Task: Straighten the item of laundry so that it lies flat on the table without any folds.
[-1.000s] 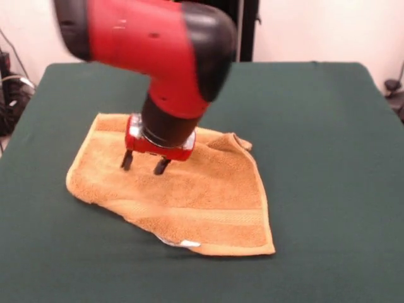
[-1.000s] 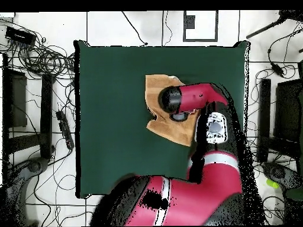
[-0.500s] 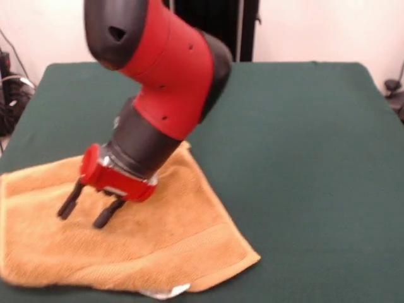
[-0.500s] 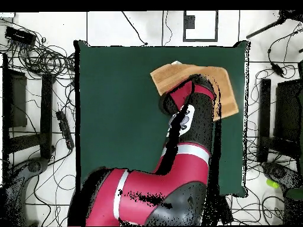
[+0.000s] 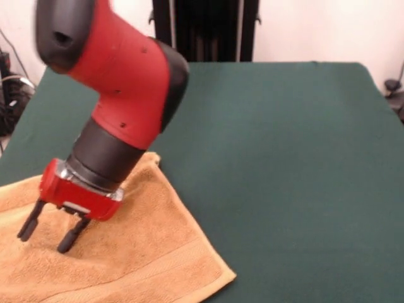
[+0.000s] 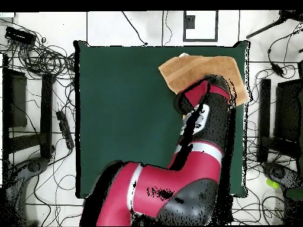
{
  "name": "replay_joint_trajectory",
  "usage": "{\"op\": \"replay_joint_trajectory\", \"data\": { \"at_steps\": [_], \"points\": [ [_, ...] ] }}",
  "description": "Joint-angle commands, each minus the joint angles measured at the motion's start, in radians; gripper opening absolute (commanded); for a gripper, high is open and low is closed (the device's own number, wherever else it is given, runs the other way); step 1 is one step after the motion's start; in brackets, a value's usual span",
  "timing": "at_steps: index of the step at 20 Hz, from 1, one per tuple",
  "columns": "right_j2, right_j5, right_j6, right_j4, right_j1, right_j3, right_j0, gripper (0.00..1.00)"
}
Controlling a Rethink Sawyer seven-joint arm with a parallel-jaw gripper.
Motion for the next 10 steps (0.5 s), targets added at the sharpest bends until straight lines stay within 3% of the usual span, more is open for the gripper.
{"op": "replay_joint_trajectory", "data": {
  "at_steps": [1,5,10],
  "points": [
    [0.489,0.461,-0.207,0.388,0.034,0.192,-0.318,1.0],
    [0.627,0.623,-0.315,0.554,0.043,0.249,-0.42,1.0],
    [0.685,0.746,-0.288,0.679,0.052,0.289,-0.472,1.0]
  ]
}}
